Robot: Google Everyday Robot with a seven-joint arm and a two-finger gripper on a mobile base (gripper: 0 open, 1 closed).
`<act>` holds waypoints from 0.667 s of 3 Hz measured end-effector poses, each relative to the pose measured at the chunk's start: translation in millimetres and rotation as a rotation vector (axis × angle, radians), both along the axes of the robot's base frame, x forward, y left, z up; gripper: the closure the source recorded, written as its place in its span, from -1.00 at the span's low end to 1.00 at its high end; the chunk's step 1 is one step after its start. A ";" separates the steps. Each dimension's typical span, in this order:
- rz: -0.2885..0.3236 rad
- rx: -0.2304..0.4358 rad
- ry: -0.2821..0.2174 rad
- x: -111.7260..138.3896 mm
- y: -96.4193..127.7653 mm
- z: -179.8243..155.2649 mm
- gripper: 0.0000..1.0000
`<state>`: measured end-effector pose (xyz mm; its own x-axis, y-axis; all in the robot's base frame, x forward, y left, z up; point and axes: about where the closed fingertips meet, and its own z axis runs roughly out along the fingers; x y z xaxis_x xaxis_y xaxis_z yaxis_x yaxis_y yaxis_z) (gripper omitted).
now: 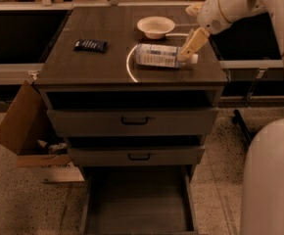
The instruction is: Pick blue plastic bottle from bottom drawer and place on counter
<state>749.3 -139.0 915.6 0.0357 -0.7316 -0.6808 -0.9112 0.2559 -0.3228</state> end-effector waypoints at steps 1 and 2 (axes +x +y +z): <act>-0.012 -0.057 -0.024 -7.7 -14.1 20.4 -1.00; -0.014 -0.064 -0.027 -8.8 -16.2 23.0 -1.00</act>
Offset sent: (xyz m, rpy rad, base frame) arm -0.0077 -0.0141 0.0204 -0.0565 -0.0242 -0.0118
